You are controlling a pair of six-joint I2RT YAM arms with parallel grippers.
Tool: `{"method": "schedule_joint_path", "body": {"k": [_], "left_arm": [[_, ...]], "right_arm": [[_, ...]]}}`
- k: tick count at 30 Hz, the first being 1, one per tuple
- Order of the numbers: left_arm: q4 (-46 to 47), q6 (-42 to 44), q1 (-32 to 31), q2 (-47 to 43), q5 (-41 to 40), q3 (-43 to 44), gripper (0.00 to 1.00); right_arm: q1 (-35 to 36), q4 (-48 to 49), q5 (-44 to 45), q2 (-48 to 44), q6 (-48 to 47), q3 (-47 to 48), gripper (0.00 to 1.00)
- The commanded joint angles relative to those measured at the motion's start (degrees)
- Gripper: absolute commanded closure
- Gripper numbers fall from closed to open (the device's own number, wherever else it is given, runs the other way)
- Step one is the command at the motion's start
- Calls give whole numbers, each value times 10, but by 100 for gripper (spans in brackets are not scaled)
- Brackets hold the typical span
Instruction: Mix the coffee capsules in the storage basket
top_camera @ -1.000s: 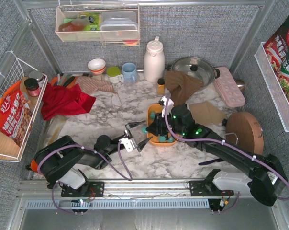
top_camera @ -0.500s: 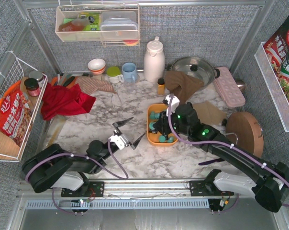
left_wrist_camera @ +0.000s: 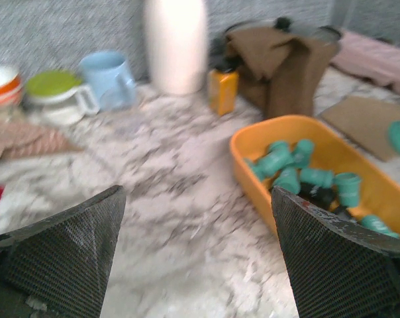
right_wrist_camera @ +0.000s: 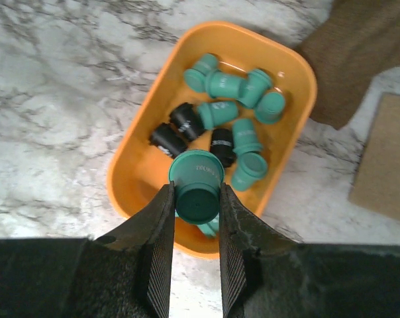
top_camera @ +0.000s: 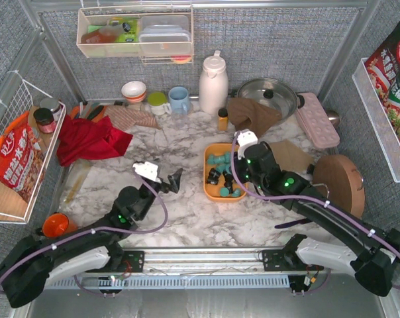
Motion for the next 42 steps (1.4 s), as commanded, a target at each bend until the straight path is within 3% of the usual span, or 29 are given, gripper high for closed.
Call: {"method": "schedule_joint_path", "body": {"k": [1,10,18,23,34,42], "left_arm": [[-102,-57,1,-45,-130,-21,1],[-203,-22,1,-137,-202,-36,1],[-144,7,1,-214,-198,-115,1],[-144,21,1,-264,-199,-130,1],[-154,24,1,-316,-184,-144,1],[-153,22,1,-313,-185,-144,1]], "right_arm": [[1,-39,68,7,-25,15,91],[4,-98,110,80,-51,59,91],[11,-124,13,198,-25,116,91],[23,-215,49,277,-36,168,91],[33,-254,116,298,-32,157,91],[28,-234,102,314,-27,132,75]]}}
